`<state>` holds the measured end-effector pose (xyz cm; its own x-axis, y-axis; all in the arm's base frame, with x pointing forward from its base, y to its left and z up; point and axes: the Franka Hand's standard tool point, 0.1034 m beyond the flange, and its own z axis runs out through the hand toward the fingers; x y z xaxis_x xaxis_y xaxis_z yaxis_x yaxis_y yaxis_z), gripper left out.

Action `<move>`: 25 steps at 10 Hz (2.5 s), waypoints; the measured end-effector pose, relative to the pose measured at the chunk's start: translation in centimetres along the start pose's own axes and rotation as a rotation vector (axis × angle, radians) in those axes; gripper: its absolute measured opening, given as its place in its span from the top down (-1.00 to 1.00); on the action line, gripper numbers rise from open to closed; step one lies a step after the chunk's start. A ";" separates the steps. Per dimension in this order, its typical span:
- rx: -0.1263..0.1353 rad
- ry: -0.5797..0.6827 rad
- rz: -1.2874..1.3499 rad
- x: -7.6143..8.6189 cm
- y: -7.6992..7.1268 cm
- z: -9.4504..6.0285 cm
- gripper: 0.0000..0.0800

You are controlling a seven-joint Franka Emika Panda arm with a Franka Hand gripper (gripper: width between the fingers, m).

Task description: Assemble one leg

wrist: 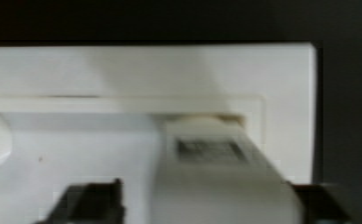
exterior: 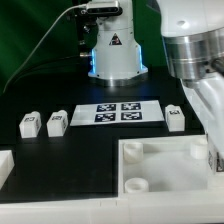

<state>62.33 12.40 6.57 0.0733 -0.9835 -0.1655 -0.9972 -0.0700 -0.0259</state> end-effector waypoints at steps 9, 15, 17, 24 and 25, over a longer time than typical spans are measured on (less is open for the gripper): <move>-0.020 0.084 -1.146 -0.1 -0.8 -0.4 -0.62; -0.006 0.087 -1.032 0.3 -0.8 -0.1 0.03; 0.004 0.082 -0.848 0.4 -0.8 -0.1 0.26; 0.056 -0.039 0.149 0.6 -0.9 -0.1 0.26; 0.057 -0.060 0.260 0.6 -0.8 0.0 0.26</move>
Offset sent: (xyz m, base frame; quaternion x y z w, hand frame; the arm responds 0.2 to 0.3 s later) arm 0.0000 0.0000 0.0000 0.0000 0.0000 -0.1790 0.9838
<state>63.17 11.88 6.52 -0.1830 -0.9554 -0.2318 -0.9803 0.1951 -0.0305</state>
